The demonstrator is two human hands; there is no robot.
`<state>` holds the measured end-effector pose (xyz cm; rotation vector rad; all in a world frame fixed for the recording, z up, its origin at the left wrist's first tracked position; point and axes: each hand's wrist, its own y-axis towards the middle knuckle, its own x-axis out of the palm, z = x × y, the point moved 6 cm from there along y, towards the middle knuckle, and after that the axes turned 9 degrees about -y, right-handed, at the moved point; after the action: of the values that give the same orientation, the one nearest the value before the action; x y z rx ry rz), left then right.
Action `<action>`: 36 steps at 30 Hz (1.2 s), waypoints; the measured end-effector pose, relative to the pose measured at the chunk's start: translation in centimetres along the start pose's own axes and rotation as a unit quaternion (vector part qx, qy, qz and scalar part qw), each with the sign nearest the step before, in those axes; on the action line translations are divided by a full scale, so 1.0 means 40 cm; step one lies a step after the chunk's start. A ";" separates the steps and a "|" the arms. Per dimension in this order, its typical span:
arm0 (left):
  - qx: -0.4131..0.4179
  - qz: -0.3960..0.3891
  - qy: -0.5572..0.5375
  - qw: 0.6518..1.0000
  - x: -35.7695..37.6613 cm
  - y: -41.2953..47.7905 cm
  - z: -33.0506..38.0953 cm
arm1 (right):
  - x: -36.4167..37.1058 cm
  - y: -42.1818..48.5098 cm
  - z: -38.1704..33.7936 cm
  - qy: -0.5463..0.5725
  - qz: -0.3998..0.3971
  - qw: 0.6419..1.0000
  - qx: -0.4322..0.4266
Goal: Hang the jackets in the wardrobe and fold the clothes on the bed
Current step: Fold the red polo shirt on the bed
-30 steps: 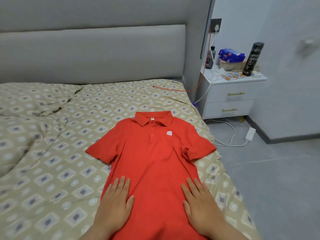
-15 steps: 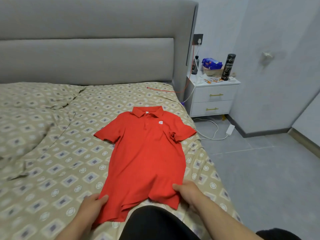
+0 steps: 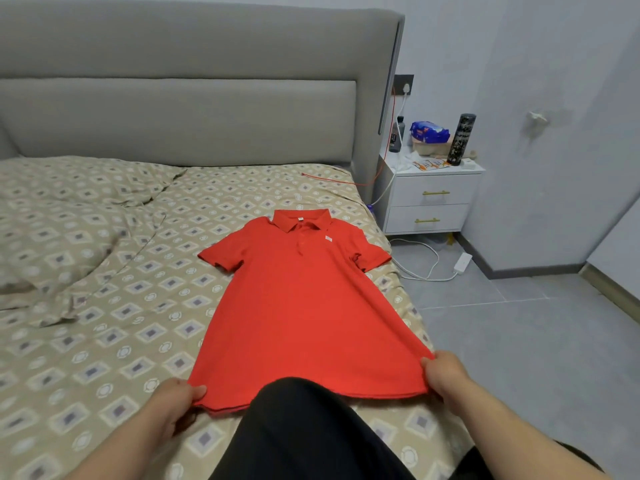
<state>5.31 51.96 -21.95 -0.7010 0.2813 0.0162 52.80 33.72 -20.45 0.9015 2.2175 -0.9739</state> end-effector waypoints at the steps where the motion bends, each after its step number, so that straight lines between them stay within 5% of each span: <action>1: 0.008 0.011 0.018 1.000 0.002 0.002 -0.011 | 0.006 -0.008 0.016 -0.020 0.002 1.000 0.000; 9: 0.080 0.126 0.223 0.963 -0.043 0.002 0.061 | -0.005 -0.016 0.027 -0.159 0.003 0.987 0.012; 13: 0.139 0.159 0.354 0.911 -0.009 -0.012 0.091 | 0.007 -0.002 -0.001 -0.178 -0.021 0.984 -0.021; 17: 0.326 0.057 0.374 0.866 0.164 -0.031 0.180 | -0.003 0.024 -0.068 -0.105 -0.012 0.991 -0.086; 25: 0.429 -0.122 0.419 0.791 0.567 -0.033 0.334 | -0.013 0.115 -0.142 -0.042 -0.089 0.979 -0.177; 36: 0.425 -0.064 0.504 0.749 0.809 0.158 0.424 | 0.011 0.297 -0.161 0.137 -0.222 0.953 -0.154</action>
<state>40.01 65.07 -22.04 0.2734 1.1974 -0.6170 60.14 45.00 -21.89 0.4205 2.7879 -0.6810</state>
